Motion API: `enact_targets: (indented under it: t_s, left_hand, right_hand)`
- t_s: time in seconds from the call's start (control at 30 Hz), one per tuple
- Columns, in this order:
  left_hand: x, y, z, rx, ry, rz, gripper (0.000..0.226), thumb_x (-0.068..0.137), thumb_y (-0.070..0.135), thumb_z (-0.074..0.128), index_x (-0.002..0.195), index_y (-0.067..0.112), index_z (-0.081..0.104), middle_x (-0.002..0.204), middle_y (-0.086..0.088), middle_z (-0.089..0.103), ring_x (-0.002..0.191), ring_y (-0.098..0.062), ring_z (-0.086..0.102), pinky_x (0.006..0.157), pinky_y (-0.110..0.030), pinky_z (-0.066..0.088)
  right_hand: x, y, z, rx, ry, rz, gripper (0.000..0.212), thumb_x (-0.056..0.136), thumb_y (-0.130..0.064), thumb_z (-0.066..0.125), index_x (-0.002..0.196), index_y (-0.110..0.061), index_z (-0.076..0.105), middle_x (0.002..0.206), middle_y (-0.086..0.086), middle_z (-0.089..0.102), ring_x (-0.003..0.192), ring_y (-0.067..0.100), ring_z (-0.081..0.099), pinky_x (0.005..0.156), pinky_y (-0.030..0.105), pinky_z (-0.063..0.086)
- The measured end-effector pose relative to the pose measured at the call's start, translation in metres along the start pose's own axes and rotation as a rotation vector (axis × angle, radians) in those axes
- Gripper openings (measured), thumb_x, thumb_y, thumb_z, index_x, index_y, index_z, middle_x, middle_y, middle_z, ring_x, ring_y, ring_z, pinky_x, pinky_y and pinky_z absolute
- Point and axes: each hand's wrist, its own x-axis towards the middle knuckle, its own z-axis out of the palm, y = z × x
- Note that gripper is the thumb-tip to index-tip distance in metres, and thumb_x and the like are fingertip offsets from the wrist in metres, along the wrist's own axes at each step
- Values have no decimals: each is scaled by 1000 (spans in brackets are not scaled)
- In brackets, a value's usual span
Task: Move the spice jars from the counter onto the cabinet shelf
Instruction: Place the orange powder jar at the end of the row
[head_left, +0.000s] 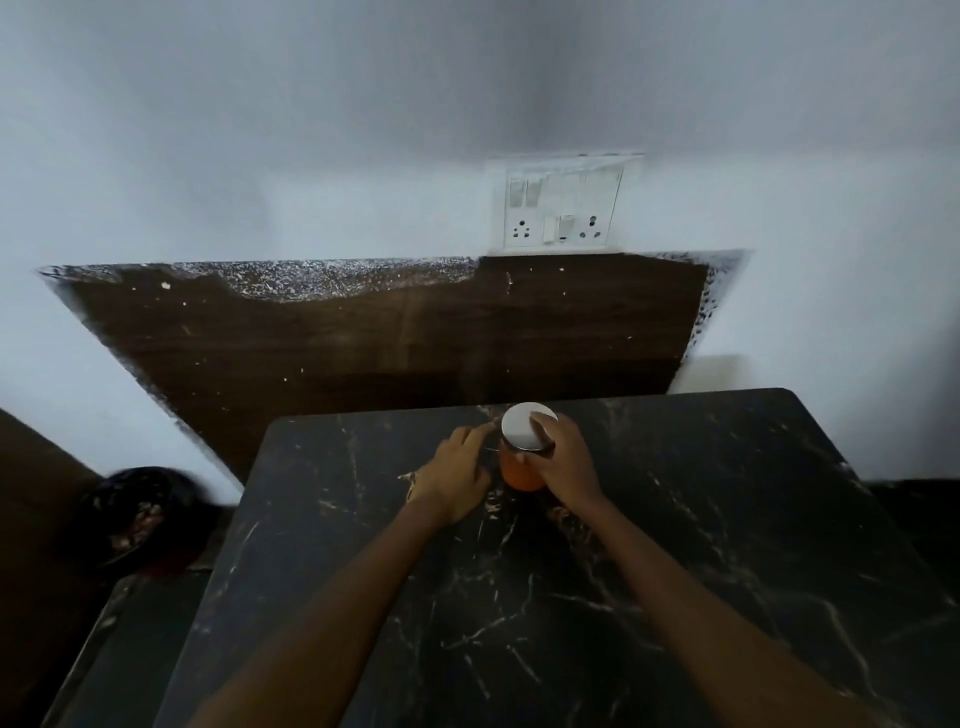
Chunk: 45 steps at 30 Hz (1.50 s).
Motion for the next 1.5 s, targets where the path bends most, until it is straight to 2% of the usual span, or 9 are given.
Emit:
enact_targets:
  t_s: [0.2, 0.4, 0.57, 0.77, 0.93, 1.03, 1.17, 1.27, 1.5]
  left_hand:
    - [-7, 2, 2, -168, 10, -21, 69, 87, 14, 59, 146, 21, 23, 150, -7, 29, 137, -21, 32, 109, -35, 31]
    - [-19, 16, 1, -411, -37, -18, 80, 81, 21, 69, 145, 21, 22, 151, -6, 28, 137, -20, 30, 111, -38, 31]
    - [-40, 54, -15, -776, -129, 82, 79, 77, 22, 72, 136, 35, 22, 140, 2, 31, 111, -6, 44, 82, -20, 44]
    - [-61, 118, -41, -897, 29, 171, 89, 53, 58, 64, 130, 40, 24, 130, 6, 33, 109, -9, 47, 73, -17, 48]
    - [-73, 155, -48, -919, 189, 266, 77, 52, 57, 67, 121, 47, 34, 128, 10, 38, 110, -6, 49, 71, -13, 49]
    - [-79, 169, -54, -946, 229, 301, 77, 51, 55, 69, 121, 46, 38, 128, 14, 41, 110, -7, 51, 70, -14, 51]
    - [-86, 185, -65, -1116, 133, 282, 82, 50, 52, 70, 125, 36, 43, 124, 4, 49, 105, -15, 59, 69, -19, 54]
    - [-89, 193, -67, -1269, -4, 239, 98, 43, 59, 80, 129, 29, 42, 129, -7, 49, 108, -27, 61, 76, -34, 55]
    - [-98, 215, -69, -1530, -279, 217, 93, 54, 64, 74, 130, 20, 41, 123, -19, 60, 102, -32, 65, 72, -33, 56]
  right_hand:
    - [-10, 2, -13, 67, 7, 49, 57, 82, -19, 68, 135, -18, 46, 146, 8, 37, 135, 23, 34, 109, 38, 32]
    - [-34, -12, -49, 156, 12, -19, 51, 82, -31, 67, 129, -18, 52, 135, 7, 50, 122, 20, 48, 102, 40, 43]
    - [-57, -50, -97, 409, 39, -75, 45, 85, -28, 64, 127, -19, 53, 121, 1, 54, 101, 15, 59, 79, 33, 57]
    - [-78, -91, -157, 504, 196, -203, 33, 89, -24, 59, 121, -19, 58, 116, -1, 55, 90, 3, 57, 56, 17, 56]
    - [-100, -107, -195, 539, 221, -286, 26, 90, -29, 55, 116, -29, 59, 109, -13, 57, 93, 1, 57, 61, 13, 55]
    - [-108, -110, -208, 576, 227, -316, 34, 90, -30, 54, 122, -23, 58, 115, -9, 59, 100, 4, 58, 67, 14, 55]
    - [-118, -113, -222, 617, 238, -358, 35, 92, -31, 48, 124, -19, 56, 119, -5, 60, 104, 7, 59, 68, 14, 54]
    - [-122, -112, -230, 641, 245, -384, 33, 96, -29, 41, 124, -20, 56, 119, -2, 60, 99, 8, 60, 66, 13, 51]
    - [-127, -117, -247, 719, 168, -446, 31, 95, -35, 37, 118, -31, 57, 120, -8, 61, 110, 8, 60, 77, 20, 54]
